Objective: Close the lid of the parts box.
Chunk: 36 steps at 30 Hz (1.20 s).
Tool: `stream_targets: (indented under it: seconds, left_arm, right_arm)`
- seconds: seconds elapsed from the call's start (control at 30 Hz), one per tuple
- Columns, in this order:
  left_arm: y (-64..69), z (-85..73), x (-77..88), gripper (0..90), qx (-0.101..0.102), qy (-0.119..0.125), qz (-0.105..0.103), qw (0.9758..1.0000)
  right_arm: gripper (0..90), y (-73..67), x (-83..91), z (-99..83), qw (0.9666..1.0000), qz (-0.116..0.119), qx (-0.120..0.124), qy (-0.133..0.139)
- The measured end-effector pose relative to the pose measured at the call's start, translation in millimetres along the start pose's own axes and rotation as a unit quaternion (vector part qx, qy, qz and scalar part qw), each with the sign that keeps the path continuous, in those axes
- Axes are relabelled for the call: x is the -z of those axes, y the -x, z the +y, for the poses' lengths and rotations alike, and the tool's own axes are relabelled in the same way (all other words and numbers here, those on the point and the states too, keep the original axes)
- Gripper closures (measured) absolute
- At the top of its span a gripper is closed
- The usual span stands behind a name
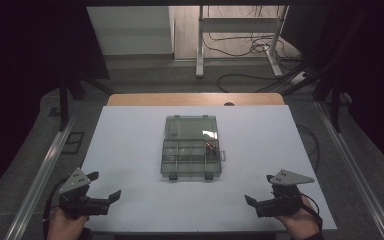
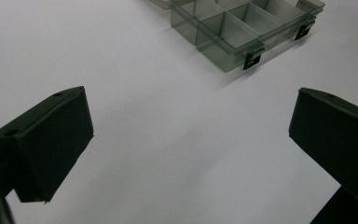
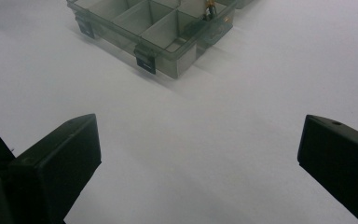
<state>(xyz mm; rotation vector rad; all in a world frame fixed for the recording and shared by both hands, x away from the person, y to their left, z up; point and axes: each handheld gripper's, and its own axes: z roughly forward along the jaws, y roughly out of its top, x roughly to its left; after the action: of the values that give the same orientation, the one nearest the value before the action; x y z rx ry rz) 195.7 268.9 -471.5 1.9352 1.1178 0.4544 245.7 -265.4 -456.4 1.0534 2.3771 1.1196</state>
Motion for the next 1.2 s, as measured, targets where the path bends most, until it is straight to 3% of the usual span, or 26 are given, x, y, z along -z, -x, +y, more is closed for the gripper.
stream_targets:
  seconds: [0.3, 0.63, 0.77, 1.2]
  left_arm:
    - [0.5, 4.8, -2.7, 0.5, -0.007, 0.01, -0.003, 0.9999]
    - [-0.2, 15.4, -12.8, 0.0, -0.001, 0.01, -0.012, 0.9999]
    - [-0.8, 19.1, -15.7, 0.0, -0.004, 0.011, -0.006, 0.9999]
    - [-2.3, 33.9, -31.1, 0.0, -0.006, 0.016, -0.02, 0.9996]
  right_arm:
    - [0.0, -3.1, -4.6, 7.6, 1.0, 0.004, 0.006, 0.005]
    - [0.0, 4.3, -10.4, 21.9, 0.9999, 0.004, 0.008, 0.009]
    - [0.0, 8.5, -12.8, 26.7, 0.9999, 0.008, 0.002, 0.012]
    - [0.0, 13.2, -23.5, 38.9, 0.9999, 0.009, 0.007, 0.011]
